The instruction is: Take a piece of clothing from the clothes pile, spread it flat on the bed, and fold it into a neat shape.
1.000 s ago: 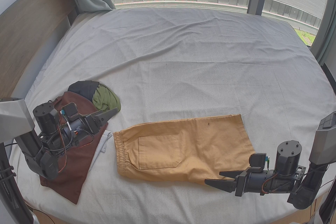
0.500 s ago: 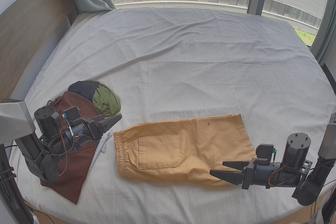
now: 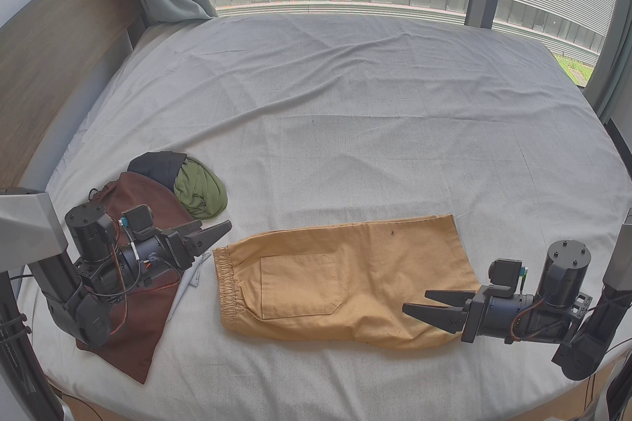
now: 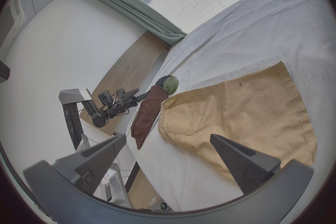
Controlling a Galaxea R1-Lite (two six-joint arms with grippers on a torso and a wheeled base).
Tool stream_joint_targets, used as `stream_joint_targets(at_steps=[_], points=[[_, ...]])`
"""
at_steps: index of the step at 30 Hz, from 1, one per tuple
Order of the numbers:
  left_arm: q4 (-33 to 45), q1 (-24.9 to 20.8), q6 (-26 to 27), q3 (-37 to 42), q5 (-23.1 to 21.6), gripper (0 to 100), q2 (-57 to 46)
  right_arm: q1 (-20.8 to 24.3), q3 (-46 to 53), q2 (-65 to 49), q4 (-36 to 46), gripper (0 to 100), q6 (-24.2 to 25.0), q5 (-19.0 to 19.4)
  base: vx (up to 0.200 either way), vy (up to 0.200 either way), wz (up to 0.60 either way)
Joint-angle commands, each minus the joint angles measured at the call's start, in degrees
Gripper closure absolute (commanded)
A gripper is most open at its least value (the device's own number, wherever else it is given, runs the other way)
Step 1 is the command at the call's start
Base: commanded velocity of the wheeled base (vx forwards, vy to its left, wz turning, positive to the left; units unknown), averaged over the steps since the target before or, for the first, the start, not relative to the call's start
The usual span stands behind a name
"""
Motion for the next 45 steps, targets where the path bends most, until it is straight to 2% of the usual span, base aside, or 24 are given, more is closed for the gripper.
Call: stream_joint_targets(at_steps=[1, 9, 17, 29, 35, 45], points=[[-0.03, 0.08, -0.05, 1.31, -1.04, 0, -0.05, -0.25, -0.10, 0.03, -0.03, 0, 0.01, 0.01, 0.000, 0.000, 0.00], [-0.03, 0.25, -0.40, 3.86, -3.32, 0, 0.39, -0.25, -0.01, 0.38, -0.03, 0, 0.01, 0.01, 0.000, 0.000, 0.00], [0.06, -1.15, -0.32, 5.27, -3.41, 0, 2.85, -0.25, -0.01, 0.47, -0.03, 0, 0.01, -0.07, 0.000, 0.000, 0.00], [-0.03, -0.89, 0.04, -1.59, -2.27, 0, 13.75, -0.60, -0.10, 0.65, -0.03, 0, 0.10, 0.01, 0.000, 0.000, 0.00], [-0.12, -0.54, 0.12, -6.07, 1.51, 0, 18.14, -0.52, -0.36, 0.56, -0.03, 0, 0.10, 0.01, 0.000, 0.000, 0.00], [-0.12, -0.54, -0.05, -7.30, 1.95, 0, 18.40, -0.25, -0.36, 0.56, -0.03, 0, 0.10, 0.01, 0.000, 0.000, 0.00]])
